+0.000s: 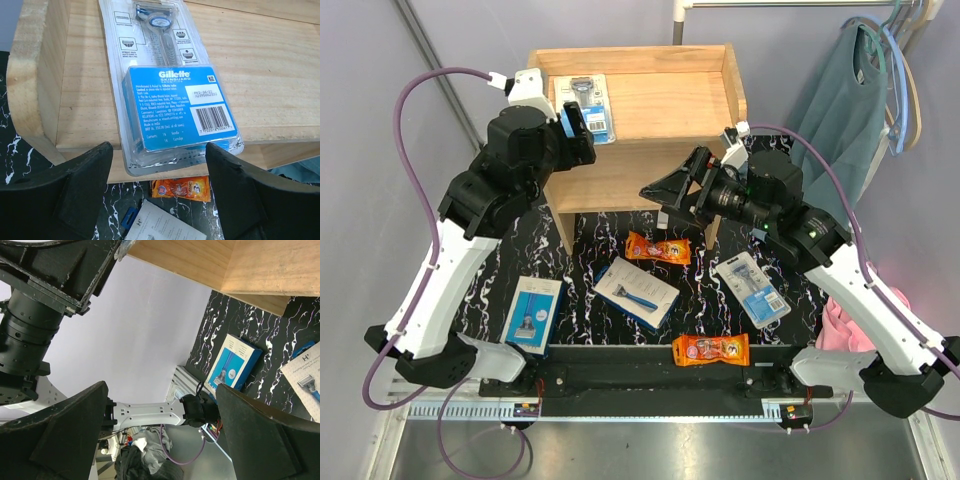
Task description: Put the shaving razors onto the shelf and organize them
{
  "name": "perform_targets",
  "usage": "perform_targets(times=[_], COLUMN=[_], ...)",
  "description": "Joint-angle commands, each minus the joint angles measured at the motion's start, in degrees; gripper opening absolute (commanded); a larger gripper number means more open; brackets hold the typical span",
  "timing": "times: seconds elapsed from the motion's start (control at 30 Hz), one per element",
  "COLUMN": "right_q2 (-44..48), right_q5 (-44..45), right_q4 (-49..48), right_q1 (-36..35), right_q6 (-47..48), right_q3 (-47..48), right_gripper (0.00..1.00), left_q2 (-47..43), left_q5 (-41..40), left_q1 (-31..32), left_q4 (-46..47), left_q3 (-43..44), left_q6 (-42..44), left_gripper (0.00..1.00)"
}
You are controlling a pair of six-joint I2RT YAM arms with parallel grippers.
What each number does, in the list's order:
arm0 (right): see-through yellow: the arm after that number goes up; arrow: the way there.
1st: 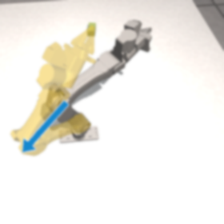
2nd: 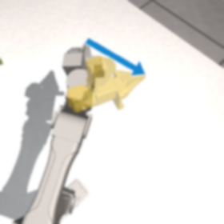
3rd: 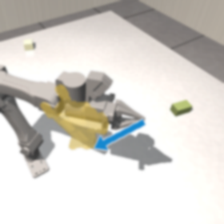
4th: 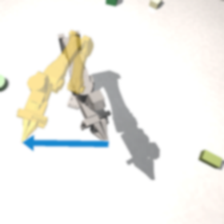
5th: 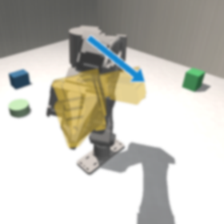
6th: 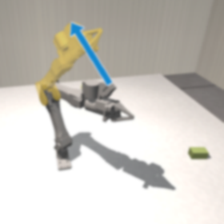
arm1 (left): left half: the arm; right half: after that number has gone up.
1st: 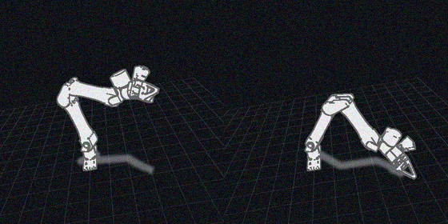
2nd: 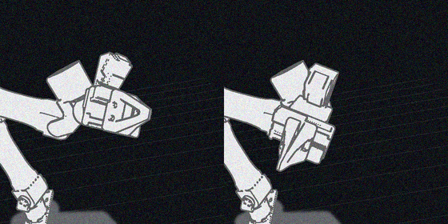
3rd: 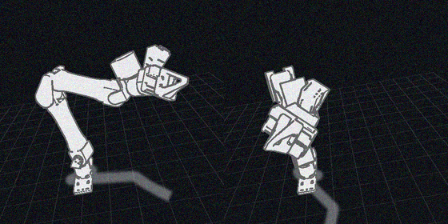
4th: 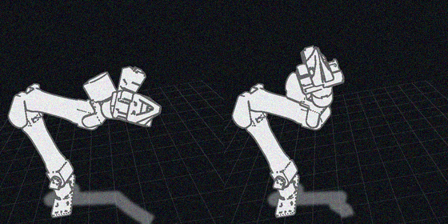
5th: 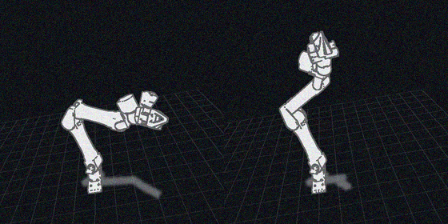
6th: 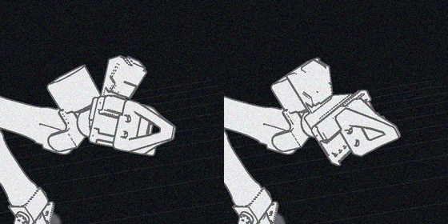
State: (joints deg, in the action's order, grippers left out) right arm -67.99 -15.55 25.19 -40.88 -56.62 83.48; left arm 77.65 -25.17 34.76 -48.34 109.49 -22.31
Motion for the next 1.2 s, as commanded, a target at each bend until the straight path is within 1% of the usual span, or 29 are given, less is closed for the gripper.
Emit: perform_targets(times=[0.0,0.1,0.2,0.33,0.43,0.5,0.57,0.63,0.8,0.83,0.9,0.93,0.97,1.1,1.17], right_q2=[2.1,2.5,2.9,3.6,4.0,4.5,5.1,5.5,6.3,6.4,6.6,6.6,6.7,7.1,7.2], right_q5=[1.0,1.0,1.0,0.9,0.9,1.0,1.2,1.3,1.5,1.6,1.8,1.9,1.8,2.0,2.3], right_q4=[-1.9,-2.2,-2.4,-2.8,-3.1,-3.1,-3.0,-3.1,-3.1,-3.0,-3.1,-3.1,-3.1,-3.0,-3.0], right_q1=[0.0,-0.1,-0.1,-0.1,-0.1,0.0,0.0,-0.1,-0.1,-0.1,-0.1,-0.1,0.0,-0.1,-0.1], right_q6=[-0.2,-0.4,-0.7,-0.9,-1.0,-1.1,-1.1,-1.2,-1.4,-1.4,-1.3,-1.3,-1.3,-1.2,-1.2], right_q3=[-0.9,-1.7,-2.3,-3.1,-3.6,-4.0,-4.4,-5.1,-6.0,-6.1,-6.3,-6.4,-6.4,-6.8,-6.9], right_gripper=[1.00,1.00,1.00,1.00,1.00,1.00,1.00,1.00,1.00,1.00,1.00,1.00,1.00,1.00,1.00], left_q2=[0.1,-1.3,-3.8,-7.8,-10.2,-12.1,-13.3,-13.5,-11.7,-11.3,-10.3,-10.1,-9.4,-7.8,-6.7], left_q5=[-1.4,2.5,5.4,7.1,7.8,9.2,10.9,14.1,21.7,22.3,22.6,22.6,22.6,23.2,23.5], left_q1=[-0.6,-0.5,-0.5,-0.4,-0.5,-0.4,-0.5,-0.5,-0.1,0.1,0.9,1.2,1.2,1.4,1.5], left_q4=[1.6,2.8,4.6,6.8,6.8,6.9,6.9,7.5,7.6,7.6,7.6,7.6,7.5,7.6,7.6], left_q3=[1.2,0.5,-0.6,-4.0,-5.9,-7.1,-8.8,-9.8,-10.1,-10.1,-10.1,-10.2,-10.2,-9.9,-9.7], left_q6=[-0.2,-0.2,-0.4,-1.2,-1.4,-1.9,-2.0,-1.9,-1.0,-0.9,-0.7,-0.6,-0.5,-0.1,0.6], left_gripper=[0.80,0.81,0.83,0.88,0.88,0.86,0.82,0.76,0.64,0.58,0.50,0.43,0.40,0.35,0.34])
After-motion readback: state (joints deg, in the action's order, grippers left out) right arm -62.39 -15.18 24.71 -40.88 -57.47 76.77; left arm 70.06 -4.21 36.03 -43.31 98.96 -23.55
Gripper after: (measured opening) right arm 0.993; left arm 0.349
